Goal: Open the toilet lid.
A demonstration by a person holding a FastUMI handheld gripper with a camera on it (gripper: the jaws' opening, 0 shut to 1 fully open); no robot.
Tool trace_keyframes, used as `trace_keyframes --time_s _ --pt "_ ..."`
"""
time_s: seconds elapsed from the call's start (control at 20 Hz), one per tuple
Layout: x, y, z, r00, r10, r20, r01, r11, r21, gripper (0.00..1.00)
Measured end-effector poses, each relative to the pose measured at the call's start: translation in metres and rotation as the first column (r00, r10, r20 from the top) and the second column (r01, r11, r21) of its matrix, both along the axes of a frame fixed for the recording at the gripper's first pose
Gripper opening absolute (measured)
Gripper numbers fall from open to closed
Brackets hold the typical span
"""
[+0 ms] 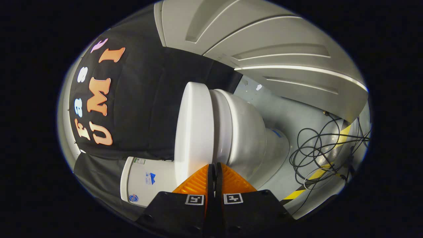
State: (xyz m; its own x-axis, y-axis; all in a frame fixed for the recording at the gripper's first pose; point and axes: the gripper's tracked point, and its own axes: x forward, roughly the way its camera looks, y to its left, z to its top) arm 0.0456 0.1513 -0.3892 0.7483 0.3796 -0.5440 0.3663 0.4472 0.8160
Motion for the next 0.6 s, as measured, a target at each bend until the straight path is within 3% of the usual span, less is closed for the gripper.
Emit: trace_keyframes --time_s 0.4,0.6 --pt "0.010 0.002 0.035 0.996 0.038 0.080 -0.022 0.980 -0.199 0.08" --pt "0.026 0.002 0.052 0.989 0.056 0.135 0.000 0.923 -0.385 0.08"
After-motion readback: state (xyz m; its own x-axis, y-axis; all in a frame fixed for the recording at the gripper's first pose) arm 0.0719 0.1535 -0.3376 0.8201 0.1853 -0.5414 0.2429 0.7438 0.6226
